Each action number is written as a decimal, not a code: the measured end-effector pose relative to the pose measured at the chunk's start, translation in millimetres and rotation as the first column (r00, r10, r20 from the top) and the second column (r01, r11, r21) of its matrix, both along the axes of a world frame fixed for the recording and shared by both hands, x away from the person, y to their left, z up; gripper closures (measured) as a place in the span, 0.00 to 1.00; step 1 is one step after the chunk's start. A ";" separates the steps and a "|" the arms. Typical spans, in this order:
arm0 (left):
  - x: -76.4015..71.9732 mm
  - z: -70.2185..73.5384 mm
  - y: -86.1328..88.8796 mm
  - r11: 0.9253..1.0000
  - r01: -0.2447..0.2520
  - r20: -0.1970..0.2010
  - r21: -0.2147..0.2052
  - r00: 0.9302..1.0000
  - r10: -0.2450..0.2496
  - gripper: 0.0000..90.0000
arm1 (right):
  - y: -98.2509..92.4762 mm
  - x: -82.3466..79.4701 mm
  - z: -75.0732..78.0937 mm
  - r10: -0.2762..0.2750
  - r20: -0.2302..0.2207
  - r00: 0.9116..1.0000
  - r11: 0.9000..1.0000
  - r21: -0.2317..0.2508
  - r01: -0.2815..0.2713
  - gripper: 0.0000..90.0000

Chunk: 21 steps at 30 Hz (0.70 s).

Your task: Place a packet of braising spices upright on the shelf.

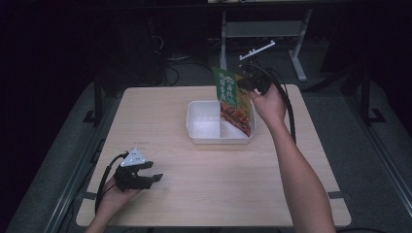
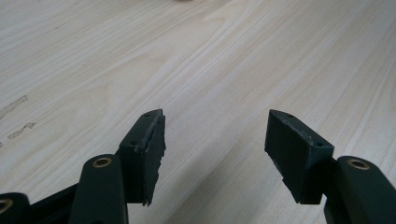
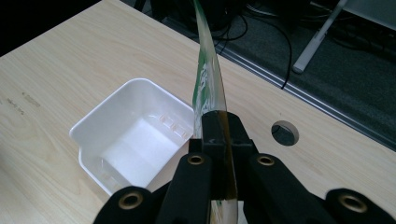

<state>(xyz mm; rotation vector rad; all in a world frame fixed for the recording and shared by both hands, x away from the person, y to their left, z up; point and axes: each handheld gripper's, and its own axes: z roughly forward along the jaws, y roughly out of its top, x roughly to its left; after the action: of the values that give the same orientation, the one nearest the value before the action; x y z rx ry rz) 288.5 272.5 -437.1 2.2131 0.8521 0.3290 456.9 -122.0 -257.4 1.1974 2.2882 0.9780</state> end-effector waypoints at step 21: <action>-0.3 0.0 -0.9 1.000 0.001 0.000 0.002 1.000 -0.001 0.42 | -11.2 -4.2 -13.4 -0.006 -0.067 0.998 1.000 -0.015 0.005 0.98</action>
<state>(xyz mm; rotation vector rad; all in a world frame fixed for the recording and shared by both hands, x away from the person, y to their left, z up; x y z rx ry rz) 288.2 271.6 -437.1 2.2149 0.8508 0.3297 452.7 -133.2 -270.8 1.2475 2.3389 0.9303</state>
